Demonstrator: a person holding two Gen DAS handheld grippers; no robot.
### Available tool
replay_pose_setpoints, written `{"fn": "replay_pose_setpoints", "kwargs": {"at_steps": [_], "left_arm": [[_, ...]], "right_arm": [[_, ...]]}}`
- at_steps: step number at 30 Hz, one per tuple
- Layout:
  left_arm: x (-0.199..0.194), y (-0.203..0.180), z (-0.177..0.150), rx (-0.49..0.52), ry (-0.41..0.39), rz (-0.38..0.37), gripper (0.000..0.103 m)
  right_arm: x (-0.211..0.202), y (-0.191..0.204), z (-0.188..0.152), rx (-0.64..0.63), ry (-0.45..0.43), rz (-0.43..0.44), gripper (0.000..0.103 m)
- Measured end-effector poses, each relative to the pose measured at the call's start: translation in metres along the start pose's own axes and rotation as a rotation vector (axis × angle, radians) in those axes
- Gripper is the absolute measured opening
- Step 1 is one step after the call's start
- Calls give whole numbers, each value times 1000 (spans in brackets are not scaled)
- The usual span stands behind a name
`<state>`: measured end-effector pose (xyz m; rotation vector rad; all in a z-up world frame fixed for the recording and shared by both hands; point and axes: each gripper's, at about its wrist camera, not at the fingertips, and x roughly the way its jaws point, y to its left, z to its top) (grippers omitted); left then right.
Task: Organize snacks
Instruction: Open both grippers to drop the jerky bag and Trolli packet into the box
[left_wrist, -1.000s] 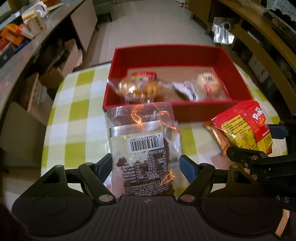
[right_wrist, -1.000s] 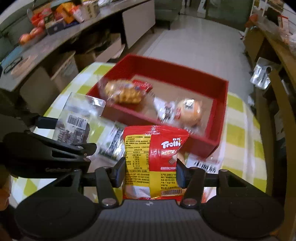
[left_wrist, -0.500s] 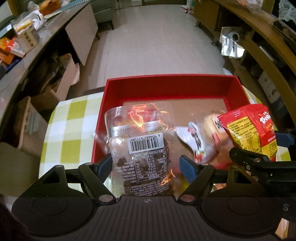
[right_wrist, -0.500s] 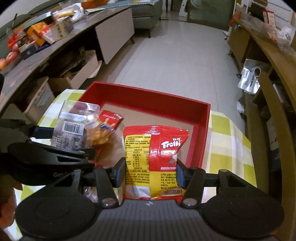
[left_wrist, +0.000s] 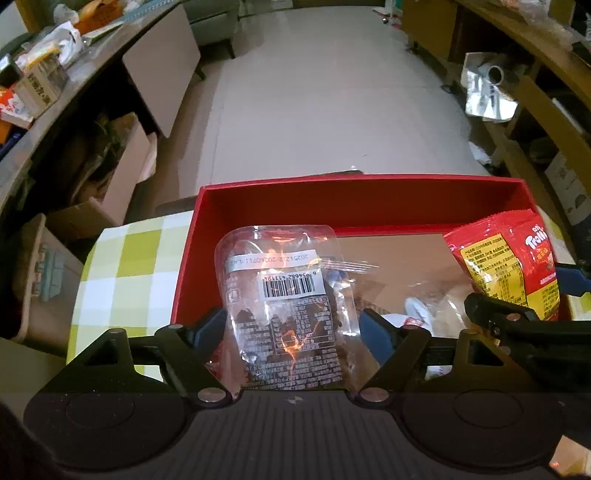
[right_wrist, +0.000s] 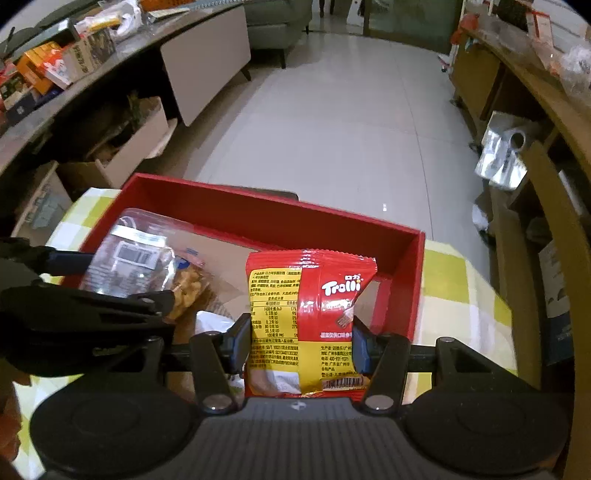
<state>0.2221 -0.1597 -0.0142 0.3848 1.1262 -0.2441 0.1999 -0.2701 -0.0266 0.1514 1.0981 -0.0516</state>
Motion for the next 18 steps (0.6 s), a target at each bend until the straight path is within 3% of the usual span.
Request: {"fn": "replay_pose_setpoints", "kwargs": {"at_steps": [3, 18], "left_arm": [[4, 4, 2, -14, 9, -1, 88], [-23, 14, 0, -55, -17, -56, 88]], "right_arm": [[7, -3, 2, 19, 8, -4, 61], [-17, -10, 1, 37, -27, -38, 64]]}}
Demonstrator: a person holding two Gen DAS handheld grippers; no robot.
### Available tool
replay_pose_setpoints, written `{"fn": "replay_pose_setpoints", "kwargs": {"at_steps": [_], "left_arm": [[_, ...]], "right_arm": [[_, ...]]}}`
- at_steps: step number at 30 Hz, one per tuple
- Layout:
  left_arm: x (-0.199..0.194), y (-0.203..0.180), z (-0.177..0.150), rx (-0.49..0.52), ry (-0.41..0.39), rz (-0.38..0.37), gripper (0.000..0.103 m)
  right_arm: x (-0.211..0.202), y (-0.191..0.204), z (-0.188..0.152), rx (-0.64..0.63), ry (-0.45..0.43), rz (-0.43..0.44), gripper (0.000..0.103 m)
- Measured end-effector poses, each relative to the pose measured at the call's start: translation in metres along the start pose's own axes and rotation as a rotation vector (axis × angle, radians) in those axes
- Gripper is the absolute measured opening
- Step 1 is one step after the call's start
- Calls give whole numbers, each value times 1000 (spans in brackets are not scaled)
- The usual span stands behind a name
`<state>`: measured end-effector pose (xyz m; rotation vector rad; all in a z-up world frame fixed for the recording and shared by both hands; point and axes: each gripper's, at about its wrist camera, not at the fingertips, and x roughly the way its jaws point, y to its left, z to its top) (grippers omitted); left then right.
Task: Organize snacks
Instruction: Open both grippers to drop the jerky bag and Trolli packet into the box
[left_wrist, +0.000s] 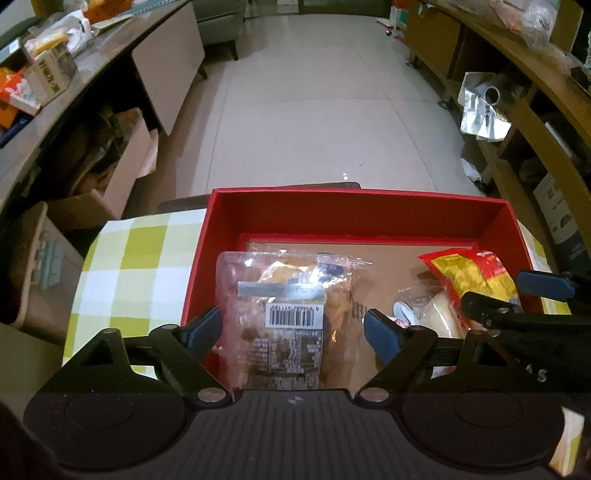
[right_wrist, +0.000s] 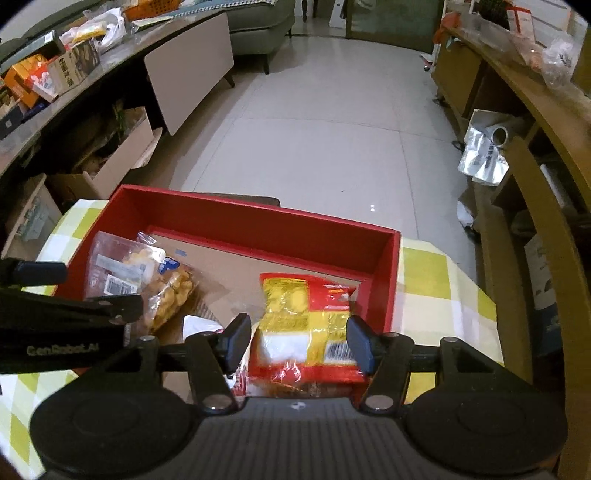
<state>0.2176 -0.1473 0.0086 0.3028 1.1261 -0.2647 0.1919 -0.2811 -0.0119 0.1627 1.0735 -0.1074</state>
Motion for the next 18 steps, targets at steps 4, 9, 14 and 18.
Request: {"fn": "replay_pose_setpoints", "kwargs": {"at_steps": [4, 9, 14, 18], "left_arm": [[-5, 7, -5, -19, 6, -9, 88], [-13, 14, -14, -25, 14, -12, 88], [-21, 26, -30, -26, 27, -3, 88], [-24, 32, -49, -17, 55, 7, 88]], "right_arm": [[-11, -3, -2, 7, -16, 12, 66], [-19, 0, -8, -6, -16, 13, 66], [-29, 6, -18, -30, -7, 25, 66], [-37, 13, -30, -47, 8, 36, 66]]}}
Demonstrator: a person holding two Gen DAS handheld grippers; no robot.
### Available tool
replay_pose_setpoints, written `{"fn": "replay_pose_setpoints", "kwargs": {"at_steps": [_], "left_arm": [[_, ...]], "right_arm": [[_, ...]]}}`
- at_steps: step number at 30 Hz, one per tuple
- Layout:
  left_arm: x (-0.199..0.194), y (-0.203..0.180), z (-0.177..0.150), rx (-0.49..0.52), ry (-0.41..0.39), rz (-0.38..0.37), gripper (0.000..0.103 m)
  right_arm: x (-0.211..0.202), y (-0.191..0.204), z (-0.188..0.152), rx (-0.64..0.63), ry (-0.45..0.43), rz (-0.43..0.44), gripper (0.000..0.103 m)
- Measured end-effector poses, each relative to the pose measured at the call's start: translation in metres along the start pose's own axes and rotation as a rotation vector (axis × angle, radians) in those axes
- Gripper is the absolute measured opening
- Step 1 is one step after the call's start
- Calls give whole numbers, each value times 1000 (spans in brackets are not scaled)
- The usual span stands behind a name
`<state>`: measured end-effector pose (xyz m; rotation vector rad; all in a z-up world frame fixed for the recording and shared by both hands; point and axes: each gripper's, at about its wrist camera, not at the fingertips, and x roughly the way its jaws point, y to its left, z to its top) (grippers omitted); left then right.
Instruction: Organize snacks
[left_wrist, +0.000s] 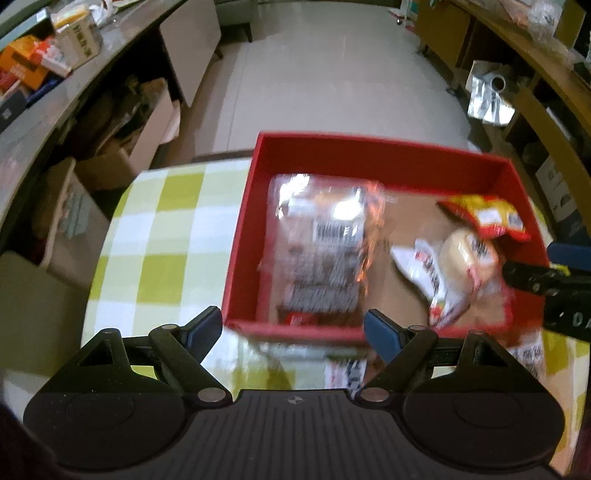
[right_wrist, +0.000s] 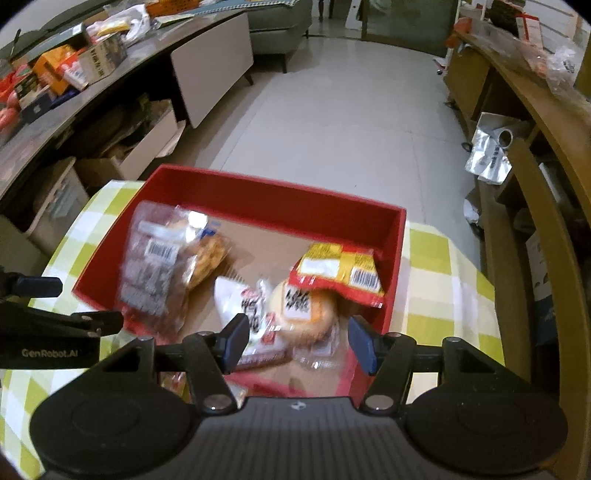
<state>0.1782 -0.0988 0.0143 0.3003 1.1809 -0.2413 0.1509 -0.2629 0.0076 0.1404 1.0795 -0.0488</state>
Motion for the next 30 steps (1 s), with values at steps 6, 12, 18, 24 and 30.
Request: {"fn": "replay_pose_setpoints", "kwargs": {"at_steps": [6, 12, 18, 24, 30], "left_arm": [[-1, 12, -28, 6, 46, 2, 88], [4, 25, -60, 1, 107, 18, 88], [13, 34, -75, 29, 153, 20, 88], [21, 32, -82, 36, 185, -18, 89], [30, 19, -86, 89, 200, -27, 91]], "right_arm": [[-10, 13, -21, -26, 23, 16, 66], [-14, 29, -35, -69, 44, 39, 66], [-17, 39, -44, -89, 60, 64, 66], [-13, 43, -47, -99, 78, 62, 66], [-11, 40, -49, -100, 90, 59, 66]]}}
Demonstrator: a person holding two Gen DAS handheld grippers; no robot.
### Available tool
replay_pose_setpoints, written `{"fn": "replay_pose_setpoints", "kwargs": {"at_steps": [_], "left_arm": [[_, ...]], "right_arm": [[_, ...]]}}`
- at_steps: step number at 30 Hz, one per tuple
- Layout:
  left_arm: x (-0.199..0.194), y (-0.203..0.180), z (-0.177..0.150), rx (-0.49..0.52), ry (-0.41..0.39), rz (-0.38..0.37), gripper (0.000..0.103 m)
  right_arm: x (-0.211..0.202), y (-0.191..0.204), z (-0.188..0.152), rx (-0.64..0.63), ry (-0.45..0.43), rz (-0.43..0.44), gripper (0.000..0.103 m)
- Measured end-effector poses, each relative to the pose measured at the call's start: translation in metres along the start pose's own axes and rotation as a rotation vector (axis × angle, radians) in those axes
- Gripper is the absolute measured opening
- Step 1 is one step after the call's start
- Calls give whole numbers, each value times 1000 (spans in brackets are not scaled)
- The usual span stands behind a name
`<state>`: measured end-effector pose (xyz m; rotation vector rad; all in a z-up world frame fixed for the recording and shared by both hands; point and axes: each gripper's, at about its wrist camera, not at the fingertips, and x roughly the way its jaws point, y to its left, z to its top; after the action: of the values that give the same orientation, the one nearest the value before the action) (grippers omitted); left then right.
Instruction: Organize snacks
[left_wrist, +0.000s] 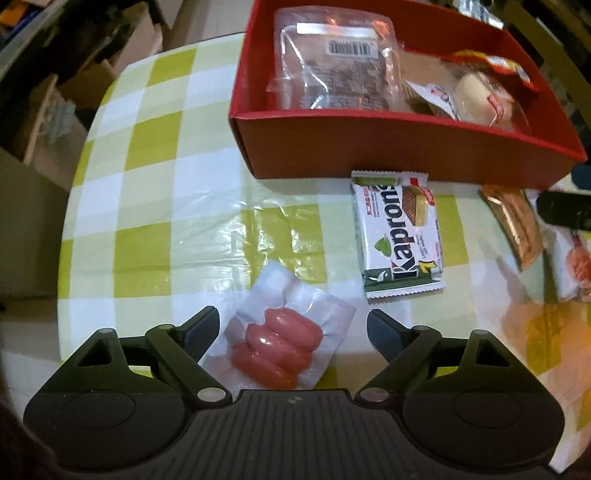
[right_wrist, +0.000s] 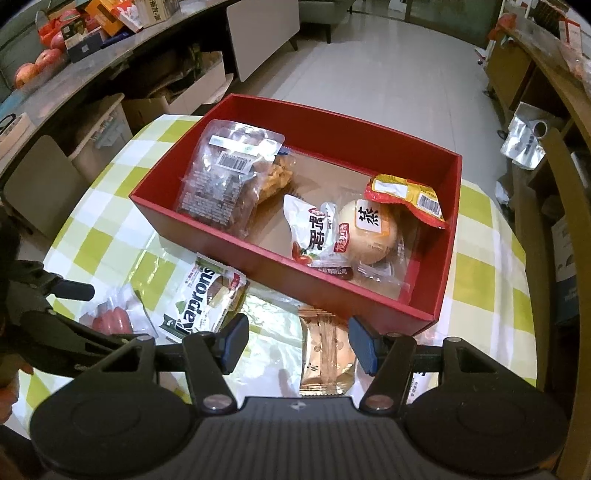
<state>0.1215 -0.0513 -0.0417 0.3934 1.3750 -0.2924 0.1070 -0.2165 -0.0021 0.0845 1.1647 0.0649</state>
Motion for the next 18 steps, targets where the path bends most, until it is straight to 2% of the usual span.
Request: {"fn": "replay_pose_setpoints", "kwargs": {"at_steps": [7, 18], "left_arm": [[16, 1, 6, 21, 22, 19, 91], [16, -2, -15, 94, 33, -12, 90]], "right_arm": [[3, -1, 0, 0, 11, -3, 67], [-1, -1, -4, 2, 12, 7, 68]]}}
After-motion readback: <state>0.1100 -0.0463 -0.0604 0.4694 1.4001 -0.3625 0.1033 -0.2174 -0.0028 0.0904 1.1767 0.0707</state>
